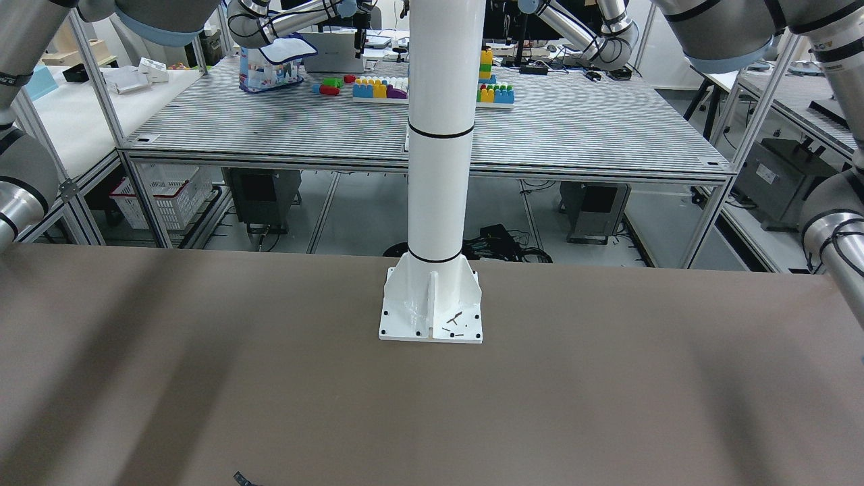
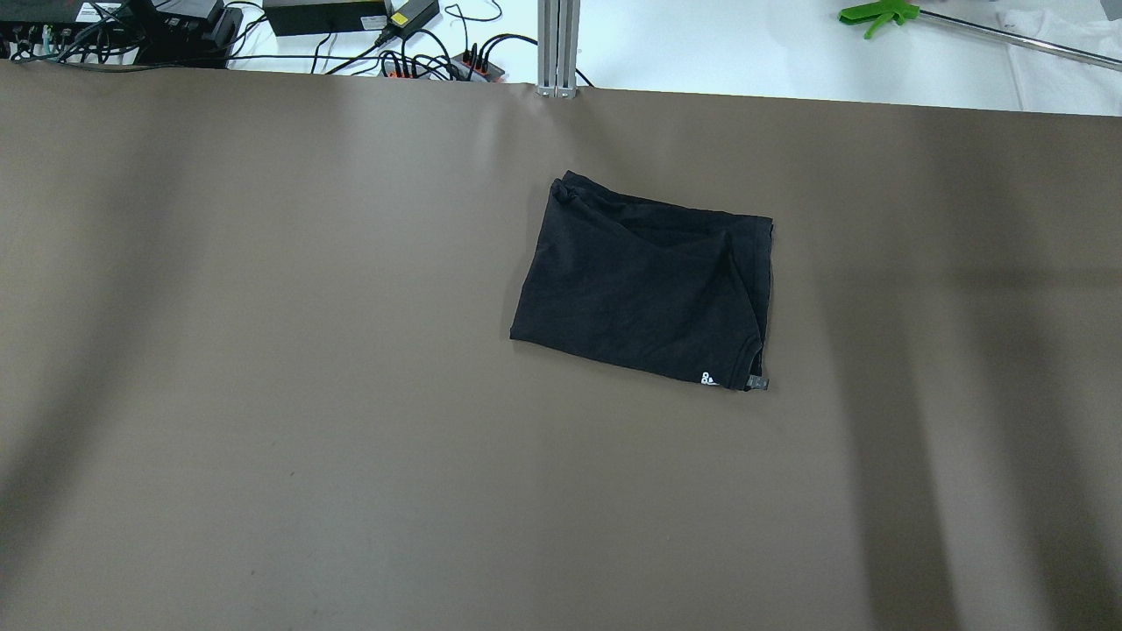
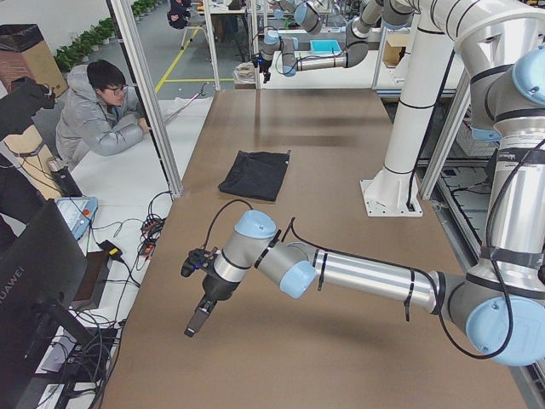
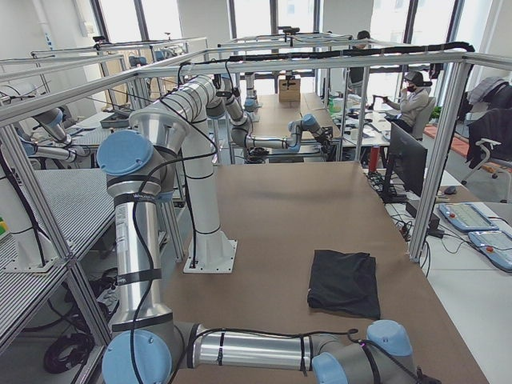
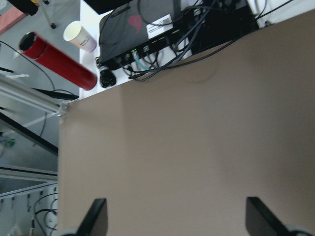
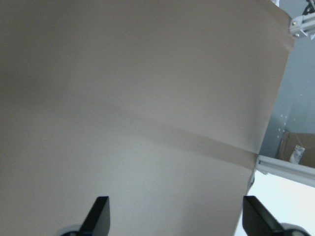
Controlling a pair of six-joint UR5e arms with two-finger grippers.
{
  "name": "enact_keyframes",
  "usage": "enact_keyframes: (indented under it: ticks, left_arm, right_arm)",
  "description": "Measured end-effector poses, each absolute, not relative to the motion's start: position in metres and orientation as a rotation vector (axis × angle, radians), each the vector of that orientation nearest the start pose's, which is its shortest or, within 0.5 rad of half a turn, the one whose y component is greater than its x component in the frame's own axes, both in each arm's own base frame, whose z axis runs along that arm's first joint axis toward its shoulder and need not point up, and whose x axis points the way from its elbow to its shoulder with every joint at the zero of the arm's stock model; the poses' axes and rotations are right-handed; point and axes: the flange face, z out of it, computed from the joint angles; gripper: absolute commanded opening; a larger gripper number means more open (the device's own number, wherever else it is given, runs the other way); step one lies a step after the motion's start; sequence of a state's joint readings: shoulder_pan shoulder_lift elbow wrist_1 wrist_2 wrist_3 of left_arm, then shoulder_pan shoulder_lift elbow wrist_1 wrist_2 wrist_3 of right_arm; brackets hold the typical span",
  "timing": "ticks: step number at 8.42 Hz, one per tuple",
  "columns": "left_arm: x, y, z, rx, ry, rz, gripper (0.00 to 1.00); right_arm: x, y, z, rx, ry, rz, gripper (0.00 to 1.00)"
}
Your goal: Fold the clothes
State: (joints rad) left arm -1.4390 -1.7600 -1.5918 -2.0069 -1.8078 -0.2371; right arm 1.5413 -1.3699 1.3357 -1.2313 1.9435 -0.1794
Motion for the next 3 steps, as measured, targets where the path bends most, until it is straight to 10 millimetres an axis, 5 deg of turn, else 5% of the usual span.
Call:
enact_keyframes:
  ticks: [3]
  left_arm:
    - [-0.079,-0.588,0.555,0.566,0.194,0.053,1.00]
  right_arm:
    - [0.098,-0.574,0.664,0.320,-0.290,-0.286,0.95]
